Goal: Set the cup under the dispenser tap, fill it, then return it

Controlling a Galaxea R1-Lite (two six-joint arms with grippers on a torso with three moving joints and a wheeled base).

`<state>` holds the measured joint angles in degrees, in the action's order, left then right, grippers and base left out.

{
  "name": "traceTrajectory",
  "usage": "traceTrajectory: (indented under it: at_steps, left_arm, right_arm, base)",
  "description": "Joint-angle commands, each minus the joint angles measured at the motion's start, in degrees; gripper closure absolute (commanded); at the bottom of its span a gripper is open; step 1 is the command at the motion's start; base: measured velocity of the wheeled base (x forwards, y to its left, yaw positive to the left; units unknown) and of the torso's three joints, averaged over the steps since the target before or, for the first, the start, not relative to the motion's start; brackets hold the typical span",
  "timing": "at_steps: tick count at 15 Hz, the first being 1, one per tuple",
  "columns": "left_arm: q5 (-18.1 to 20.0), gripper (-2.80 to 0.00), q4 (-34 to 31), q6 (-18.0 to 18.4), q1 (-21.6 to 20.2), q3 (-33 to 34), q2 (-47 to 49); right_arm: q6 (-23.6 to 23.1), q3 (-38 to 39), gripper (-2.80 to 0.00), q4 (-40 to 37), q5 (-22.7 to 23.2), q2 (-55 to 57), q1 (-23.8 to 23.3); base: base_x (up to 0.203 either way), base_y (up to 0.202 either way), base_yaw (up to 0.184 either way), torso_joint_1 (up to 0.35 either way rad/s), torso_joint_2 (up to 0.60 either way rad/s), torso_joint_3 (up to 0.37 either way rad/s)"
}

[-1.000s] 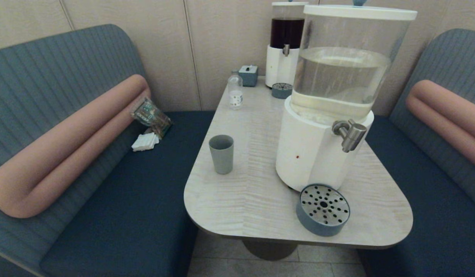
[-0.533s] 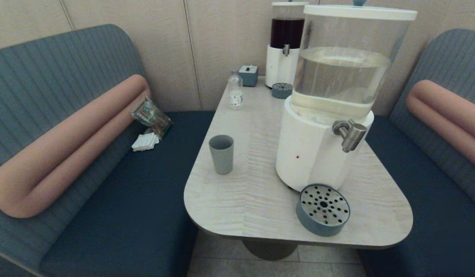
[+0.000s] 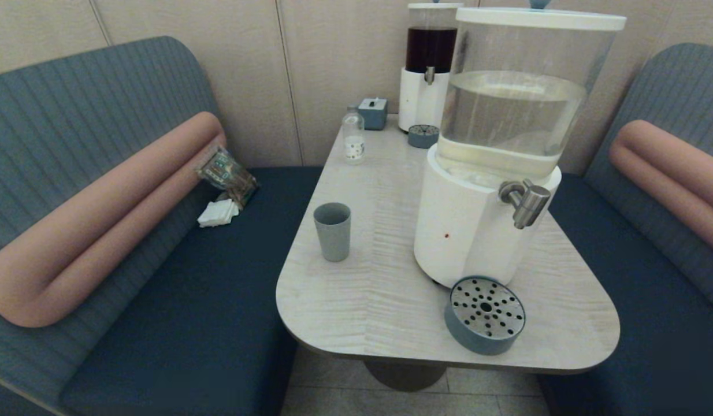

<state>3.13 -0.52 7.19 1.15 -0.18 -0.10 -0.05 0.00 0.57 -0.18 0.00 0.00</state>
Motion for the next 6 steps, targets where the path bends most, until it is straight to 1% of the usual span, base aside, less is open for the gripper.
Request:
traceTrajectory:
  at_steps: [1,6]
  left_arm:
    - [0.0,0.00,0.0,0.1,0.0,0.0,-0.1]
    - [0.0,0.00,0.0,-0.1,0.0,0.0,-0.1]
  right_arm:
    - [0.0,0.0,0.00,0.0,0.0,0.0,0.0]
    - [0.1,0.0,0.00,0.0,0.0,0.1,0.0]
  base:
    - [0.000,0.000,0.000,0.000,0.00,0.000]
    - [0.000,0.000,0.000,0.000,0.00,0.000]
